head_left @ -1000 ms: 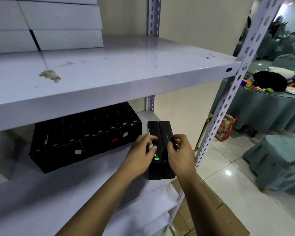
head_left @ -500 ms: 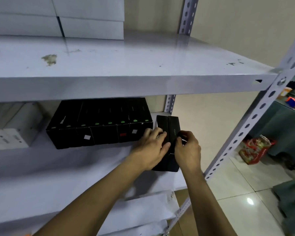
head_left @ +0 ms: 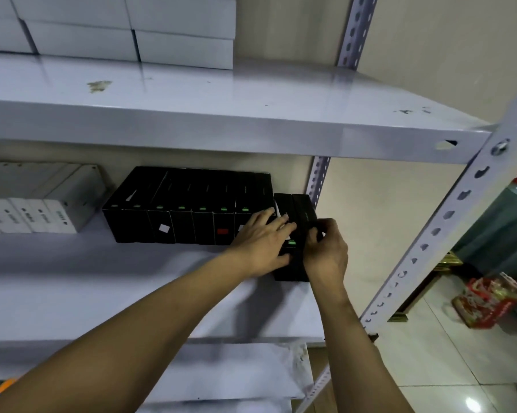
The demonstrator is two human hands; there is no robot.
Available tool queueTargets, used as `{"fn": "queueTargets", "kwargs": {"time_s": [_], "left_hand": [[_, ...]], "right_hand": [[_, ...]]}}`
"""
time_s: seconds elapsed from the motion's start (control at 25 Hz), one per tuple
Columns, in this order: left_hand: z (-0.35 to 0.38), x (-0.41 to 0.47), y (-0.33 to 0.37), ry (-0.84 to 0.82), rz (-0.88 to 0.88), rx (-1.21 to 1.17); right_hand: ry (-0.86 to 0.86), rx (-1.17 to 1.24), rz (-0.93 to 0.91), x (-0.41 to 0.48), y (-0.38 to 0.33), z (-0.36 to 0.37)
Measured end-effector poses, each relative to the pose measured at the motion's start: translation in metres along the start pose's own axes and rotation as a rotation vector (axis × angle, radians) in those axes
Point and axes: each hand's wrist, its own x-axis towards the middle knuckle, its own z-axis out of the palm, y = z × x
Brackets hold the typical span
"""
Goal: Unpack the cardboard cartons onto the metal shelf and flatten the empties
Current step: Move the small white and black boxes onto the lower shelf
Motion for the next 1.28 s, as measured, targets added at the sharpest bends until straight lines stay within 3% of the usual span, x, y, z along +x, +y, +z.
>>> {"fn": "queueTargets", "kwargs": {"time_s": [0.32,0.48,0.76,1.28], "left_hand": [[0.001,0.032,-0.016,0.092,-0.008,0.101],[0.011,0.038,-0.023,0.159,-0.066,-0.006],[0.024,0.051,-0.028,0.15,-0.137,0.004],[0.032,0.052,-0.024,0.159,-0.208,0.035]], "right_hand": [[-0.041,-0.419,-0.094,0.023,-0.006,0.017],[0.015,-0.351,-0.133,0.02,0.005,0.028],[0.005,-0.205,-0.127,0.038,0.01,0.046],[-0.053,-0.284,-0.162,0.056,0.016,0.056]]}}
